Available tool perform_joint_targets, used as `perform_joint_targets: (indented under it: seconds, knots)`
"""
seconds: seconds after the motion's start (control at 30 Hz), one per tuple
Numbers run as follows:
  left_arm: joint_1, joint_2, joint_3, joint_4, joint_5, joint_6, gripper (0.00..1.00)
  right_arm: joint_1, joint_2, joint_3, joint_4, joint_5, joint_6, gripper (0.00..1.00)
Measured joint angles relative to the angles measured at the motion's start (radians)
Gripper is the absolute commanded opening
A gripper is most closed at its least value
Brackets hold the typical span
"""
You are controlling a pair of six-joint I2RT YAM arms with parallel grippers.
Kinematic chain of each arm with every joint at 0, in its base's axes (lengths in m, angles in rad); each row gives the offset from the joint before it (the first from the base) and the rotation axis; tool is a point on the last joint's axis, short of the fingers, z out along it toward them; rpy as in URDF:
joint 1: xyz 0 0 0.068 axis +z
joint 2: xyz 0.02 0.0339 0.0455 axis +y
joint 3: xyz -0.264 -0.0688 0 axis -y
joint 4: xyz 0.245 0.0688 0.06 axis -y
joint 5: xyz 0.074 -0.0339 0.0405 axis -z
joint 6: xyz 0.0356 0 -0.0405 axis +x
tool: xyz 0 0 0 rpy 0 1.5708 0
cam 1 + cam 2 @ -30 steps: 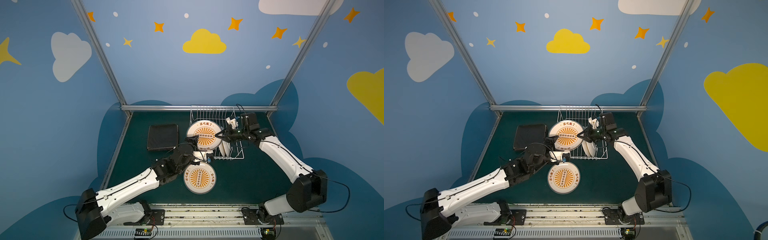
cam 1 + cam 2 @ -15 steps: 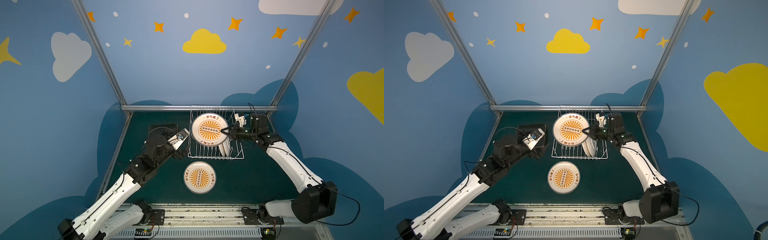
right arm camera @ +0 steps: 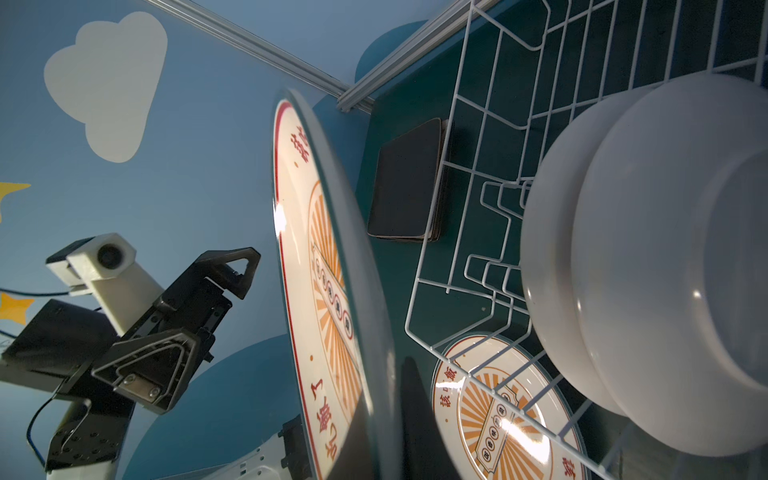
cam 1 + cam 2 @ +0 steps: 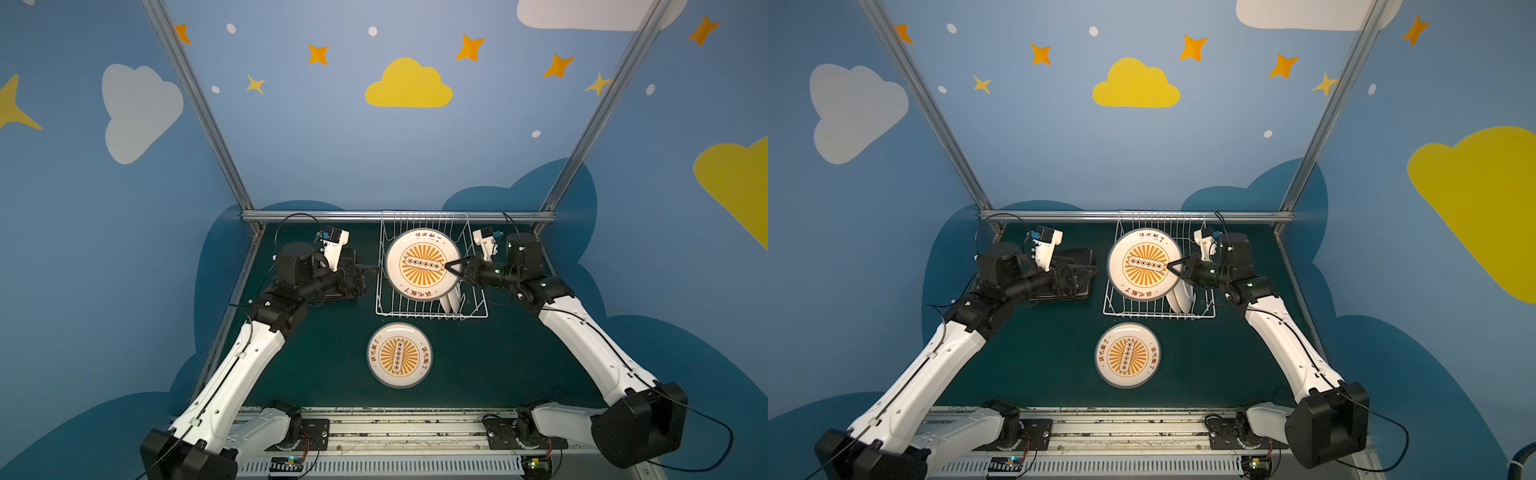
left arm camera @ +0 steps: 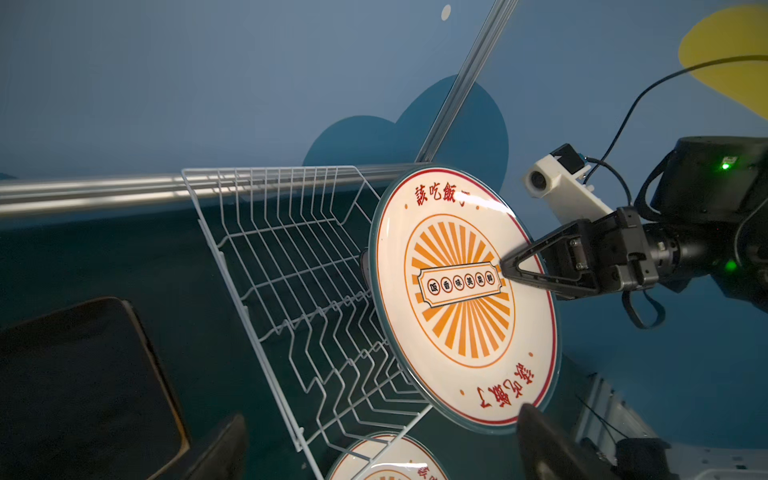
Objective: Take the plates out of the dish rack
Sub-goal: 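Hold the printed plate flat above the rack with both grippers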
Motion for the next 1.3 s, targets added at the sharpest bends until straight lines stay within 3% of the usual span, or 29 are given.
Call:
perform_joint_targets:
  seconds: [0.4, 0.63, 1.03, 1.17, 1.3]
  knots:
    - [0.005, 0.235, 0.075, 0.125, 0.331, -0.208, 0.99, 0.000, -0.027, -0.038, 0.111, -0.021, -0.048, 0.00]
    - [0.003, 0.317, 0.098, 0.164, 0.419, -0.258, 0.95, 0.000, -0.010, -0.038, 0.148, -0.051, -0.051, 0.00]
    - [-0.032, 0.359, 0.107, 0.201, 0.460, -0.307, 0.71, 0.004, 0.025, -0.039, 0.159, -0.088, -0.051, 0.00]
    - [-0.039, 0.365, 0.120, 0.204, 0.465, -0.311, 0.57, 0.010, 0.030, -0.040, 0.160, -0.088, -0.051, 0.00]
    - [-0.039, 0.368, 0.126, 0.200, 0.467, -0.310, 0.36, 0.015, 0.031, -0.040, 0.168, -0.088, -0.051, 0.00]
